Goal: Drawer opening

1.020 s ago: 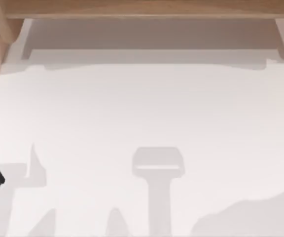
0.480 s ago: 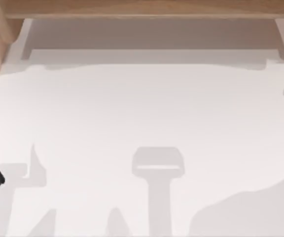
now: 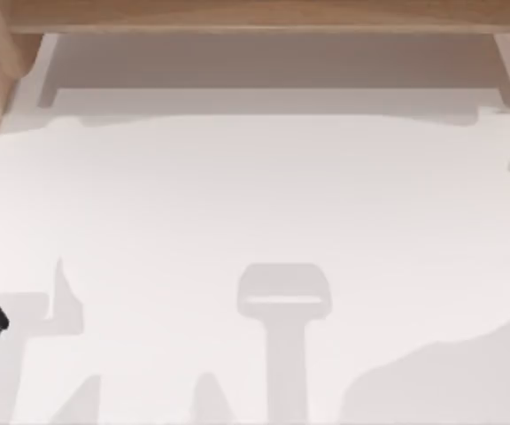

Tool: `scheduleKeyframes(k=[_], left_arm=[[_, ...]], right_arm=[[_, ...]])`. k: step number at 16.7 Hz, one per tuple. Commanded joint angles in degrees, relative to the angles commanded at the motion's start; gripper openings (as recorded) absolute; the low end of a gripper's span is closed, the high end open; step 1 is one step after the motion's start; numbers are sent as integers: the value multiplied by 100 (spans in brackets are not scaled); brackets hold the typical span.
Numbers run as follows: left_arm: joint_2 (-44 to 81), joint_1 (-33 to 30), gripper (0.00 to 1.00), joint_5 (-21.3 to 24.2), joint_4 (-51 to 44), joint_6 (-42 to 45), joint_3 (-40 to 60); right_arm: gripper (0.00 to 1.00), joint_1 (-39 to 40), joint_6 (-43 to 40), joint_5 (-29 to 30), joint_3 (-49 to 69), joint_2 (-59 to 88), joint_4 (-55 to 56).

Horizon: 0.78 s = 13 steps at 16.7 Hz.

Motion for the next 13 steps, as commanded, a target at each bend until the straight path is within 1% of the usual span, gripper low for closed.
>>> scheduleKeyframes(k=[6,7,13], left_arm=[[0,0,100,0,0,0,0],[0,0,100,0,0,0,0],[0,0,100,0,0,0,0]], right_arm=[[2,0,0,0,0,0,0],[0,0,0,0,0,0,0],[0,0,0,0,0,0,0]])
